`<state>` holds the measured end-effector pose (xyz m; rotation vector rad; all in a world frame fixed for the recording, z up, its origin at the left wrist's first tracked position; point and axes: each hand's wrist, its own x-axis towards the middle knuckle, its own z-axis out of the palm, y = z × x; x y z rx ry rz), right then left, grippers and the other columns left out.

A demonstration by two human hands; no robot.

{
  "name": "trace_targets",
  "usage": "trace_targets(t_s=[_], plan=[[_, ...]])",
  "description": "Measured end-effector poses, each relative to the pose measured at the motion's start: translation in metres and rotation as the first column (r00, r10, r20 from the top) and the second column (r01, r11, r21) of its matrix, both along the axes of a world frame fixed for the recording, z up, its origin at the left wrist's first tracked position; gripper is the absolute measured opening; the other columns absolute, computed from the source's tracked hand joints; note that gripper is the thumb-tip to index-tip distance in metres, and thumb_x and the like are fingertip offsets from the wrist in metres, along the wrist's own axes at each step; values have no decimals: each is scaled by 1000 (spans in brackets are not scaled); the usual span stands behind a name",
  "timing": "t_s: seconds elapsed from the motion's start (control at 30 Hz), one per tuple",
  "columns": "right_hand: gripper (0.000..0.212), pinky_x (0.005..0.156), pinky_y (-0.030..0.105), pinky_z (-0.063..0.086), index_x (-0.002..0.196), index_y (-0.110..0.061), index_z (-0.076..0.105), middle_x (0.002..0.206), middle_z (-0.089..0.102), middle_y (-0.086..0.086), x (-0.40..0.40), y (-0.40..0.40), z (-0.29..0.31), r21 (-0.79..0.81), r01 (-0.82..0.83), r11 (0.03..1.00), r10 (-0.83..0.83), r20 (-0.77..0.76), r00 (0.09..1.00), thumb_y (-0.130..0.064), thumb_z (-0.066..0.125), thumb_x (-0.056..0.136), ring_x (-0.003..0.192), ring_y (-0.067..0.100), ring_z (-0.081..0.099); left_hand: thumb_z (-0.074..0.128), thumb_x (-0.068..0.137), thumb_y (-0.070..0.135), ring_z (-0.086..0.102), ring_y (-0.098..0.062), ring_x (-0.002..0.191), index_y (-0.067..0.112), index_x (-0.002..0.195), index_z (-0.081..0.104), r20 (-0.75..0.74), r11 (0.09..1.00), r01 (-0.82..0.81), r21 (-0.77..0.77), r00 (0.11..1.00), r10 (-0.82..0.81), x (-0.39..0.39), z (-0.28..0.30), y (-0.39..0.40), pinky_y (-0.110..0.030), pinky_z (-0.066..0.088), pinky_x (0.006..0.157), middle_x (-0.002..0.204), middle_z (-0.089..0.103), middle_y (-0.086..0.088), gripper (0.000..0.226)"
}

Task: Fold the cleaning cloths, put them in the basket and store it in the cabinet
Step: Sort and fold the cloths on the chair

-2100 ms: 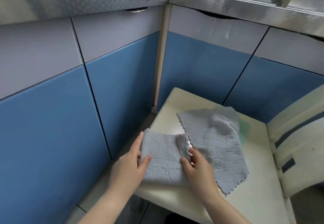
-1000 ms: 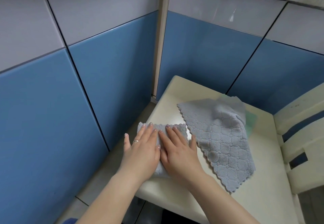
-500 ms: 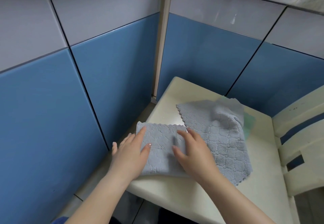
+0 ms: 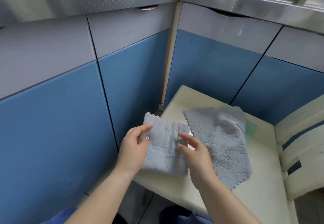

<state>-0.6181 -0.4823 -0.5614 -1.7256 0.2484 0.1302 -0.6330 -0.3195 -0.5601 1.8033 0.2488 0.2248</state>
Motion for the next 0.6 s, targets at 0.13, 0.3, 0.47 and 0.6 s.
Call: trace_targets(t_s=[0.13, 0.3, 0.47, 0.6], plan=[[28, 75, 38, 51, 89, -34, 72, 103, 68, -7, -17, 24, 40, 27, -107, 994, 107, 9, 994, -9, 57, 89, 89, 17, 62, 51, 91, 0, 54, 0, 111, 37, 103, 64, 43, 994, -81, -67, 996, 84, -31, 39, 24, -17, 43, 94, 119, 61, 12, 41], [30, 84, 32, 50, 90, -33, 73, 101, 69, -14, -46, 63, 107, 34, -293, 955, 282, 189, 941, -12, 52, 94, 101, 15, 62, 51, 90, -2, 57, -1, 87, 39, 88, 67, 132, 973, -204, -110, 967, 218, -89, 102, 63, -15, 43, 77, 103, 67, 12, 44], [36, 94, 27, 44, 117, -30, 64, 110, 60, -26, -78, 107, 177, -30, -496, 868, 461, 424, 779, -8, 47, 95, 102, -1, 57, 53, 89, -3, 53, 6, 72, 35, 88, 70, 258, 954, -274, -118, 920, 296, -144, 174, 110, -7, 41, 69, 86, 66, 17, 41], [43, 94, 14, 41, 125, -37, 53, 119, 54, -27, -96, 143, 225, -140, -634, 760, 593, 549, 589, -6, 46, 96, 106, -11, 52, 52, 89, -4, 57, 4, 88, 29, 91, 71, 335, 938, -288, -193, 879, 339, -177, 228, 142, -4, 42, 79, 96, 67, 13, 38]])
